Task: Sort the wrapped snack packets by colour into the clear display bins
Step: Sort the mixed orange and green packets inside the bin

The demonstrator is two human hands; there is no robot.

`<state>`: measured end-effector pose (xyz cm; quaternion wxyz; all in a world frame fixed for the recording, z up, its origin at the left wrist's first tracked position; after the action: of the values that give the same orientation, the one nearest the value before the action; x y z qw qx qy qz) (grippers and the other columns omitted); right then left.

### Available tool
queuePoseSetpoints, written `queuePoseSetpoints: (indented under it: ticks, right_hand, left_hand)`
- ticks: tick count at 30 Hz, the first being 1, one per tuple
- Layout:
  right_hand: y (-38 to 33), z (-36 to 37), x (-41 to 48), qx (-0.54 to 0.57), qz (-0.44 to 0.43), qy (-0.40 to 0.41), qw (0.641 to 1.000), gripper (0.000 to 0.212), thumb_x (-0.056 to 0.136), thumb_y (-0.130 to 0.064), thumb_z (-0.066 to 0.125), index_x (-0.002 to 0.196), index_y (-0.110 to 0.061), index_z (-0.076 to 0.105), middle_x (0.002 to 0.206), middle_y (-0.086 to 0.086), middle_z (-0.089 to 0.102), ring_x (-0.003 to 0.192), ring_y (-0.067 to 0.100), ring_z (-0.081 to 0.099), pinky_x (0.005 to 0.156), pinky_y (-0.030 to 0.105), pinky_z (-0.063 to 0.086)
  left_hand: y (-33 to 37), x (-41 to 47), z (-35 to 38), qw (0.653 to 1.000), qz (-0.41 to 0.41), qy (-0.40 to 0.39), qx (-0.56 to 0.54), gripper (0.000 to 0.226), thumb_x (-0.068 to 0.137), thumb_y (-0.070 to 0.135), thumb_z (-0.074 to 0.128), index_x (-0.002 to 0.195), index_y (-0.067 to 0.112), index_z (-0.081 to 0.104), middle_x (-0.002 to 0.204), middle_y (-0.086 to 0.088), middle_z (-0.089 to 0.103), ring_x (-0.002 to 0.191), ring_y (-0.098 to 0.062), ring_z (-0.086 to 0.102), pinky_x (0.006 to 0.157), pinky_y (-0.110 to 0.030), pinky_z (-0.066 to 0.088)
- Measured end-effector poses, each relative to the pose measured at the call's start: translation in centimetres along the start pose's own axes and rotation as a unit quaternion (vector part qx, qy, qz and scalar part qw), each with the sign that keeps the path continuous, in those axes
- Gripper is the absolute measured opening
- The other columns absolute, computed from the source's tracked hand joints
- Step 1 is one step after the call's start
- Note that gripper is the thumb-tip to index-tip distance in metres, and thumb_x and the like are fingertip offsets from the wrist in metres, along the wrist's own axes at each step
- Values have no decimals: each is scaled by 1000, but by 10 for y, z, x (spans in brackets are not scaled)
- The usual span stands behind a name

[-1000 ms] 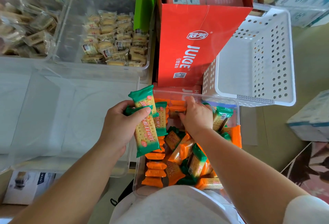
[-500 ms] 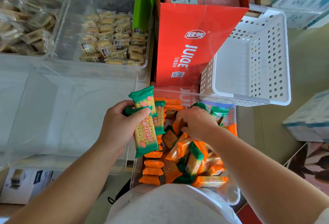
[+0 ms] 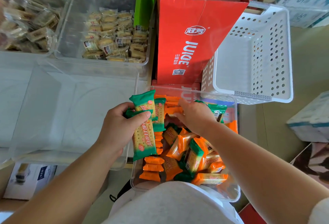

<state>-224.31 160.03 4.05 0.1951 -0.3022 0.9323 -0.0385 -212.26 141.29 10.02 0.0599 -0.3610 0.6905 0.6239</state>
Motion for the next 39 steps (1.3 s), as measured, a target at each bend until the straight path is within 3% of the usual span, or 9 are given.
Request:
queuePoseSetpoints:
  ticks: [5, 10, 16, 20, 24, 28, 32, 36, 39]
  right_hand:
    - [-4, 9, 2, -36, 44, -3, 998, 28, 95, -47, 58, 110, -23, 58, 86, -1, 65, 73, 22, 54, 61, 31, 41]
    - [-2, -1, -9, 53, 34, 95, 993, 29, 94, -45, 61, 113, -24, 54, 93, -1, 67, 84, 23, 62, 68, 34, 51]
    - [13, -22, -34, 217, 32, 114, 969, 13, 95, -32, 62, 92, -20, 66, 83, -5, 66, 73, 17, 60, 63, 32, 51]
    - [22, -23, -53, 189, 52, 19, 981, 18, 93, -41, 65, 80, -27, 66, 74, -12, 64, 68, 13, 60, 57, 24, 44]
    - [17, -10, -69, 127, -9, -104, 986, 35, 85, -52, 71, 113, -31, 70, 106, -11, 70, 97, 12, 63, 85, 30, 53]
    - [12, 2, -75, 28, -38, -146, 988, 61, 91, -57, 58, 146, -34, 44, 142, -7, 53, 138, 21, 38, 114, 43, 28]
    - [6, 9, -72, -19, -53, -139, 989, 76, 85, -55, 65, 151, -41, 30, 140, -6, 53, 137, 24, 39, 114, 48, 27]
    - [5, 11, -71, -31, -65, -119, 990, 77, 85, -58, 66, 150, -42, 28, 140, -10, 53, 134, 21, 41, 111, 46, 29]
    - [7, 10, -72, -31, -70, -119, 990, 81, 87, -58, 64, 154, -41, 21, 148, -9, 47, 140, 22, 38, 114, 47, 26]
  left_hand:
    - [0, -3, 3, 999, -33, -29, -24, 15, 89, 25, 72, 103, 21, 70, 95, 2, 76, 86, -20, 75, 73, -41, 60]
    - [-1, -8, 9, 980, -98, -108, -133, 22, 90, 24, 66, 111, 18, 69, 103, -7, 76, 95, -28, 73, 83, -43, 56]
    - [-1, -12, 14, 987, 17, -81, 135, 14, 82, 33, 78, 92, 33, 69, 85, 10, 74, 78, -10, 73, 68, -32, 58]
    - [3, -20, 34, 871, 118, -98, 468, 28, 78, 53, 73, 97, 33, 67, 78, 15, 62, 71, -6, 61, 53, -23, 42]
    - [-2, -21, 63, 738, 180, -81, 645, 40, 84, 60, 62, 104, 25, 65, 83, 7, 58, 76, -16, 59, 56, -28, 40]
    - [-10, -16, 79, 671, 212, -56, 708, 50, 89, 62, 55, 119, 22, 59, 108, -3, 61, 96, -23, 61, 70, -34, 45]
    - [-22, -11, 76, 625, 253, -49, 737, 66, 87, 57, 61, 141, 26, 41, 147, -12, 42, 139, -40, 32, 109, -64, 24]
    - [-36, -12, 81, 622, 321, -107, 706, 77, 96, 22, 57, 157, 36, 12, 166, -12, 13, 152, -40, 1, 114, -70, -5]
    - [-44, -12, 90, 590, 344, -186, 706, 70, 98, 11, 47, 156, 39, 19, 168, -5, 0, 153, -34, -8, 116, -68, -7]
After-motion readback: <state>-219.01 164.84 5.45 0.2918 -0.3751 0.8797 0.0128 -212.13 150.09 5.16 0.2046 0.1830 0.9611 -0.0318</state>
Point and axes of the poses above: each hand's wrist, its own x-axis towards the middle knuckle, its own z-axis out of the palm, y = z × x, the point moved 5 cm from there along x, towards the middle knuckle
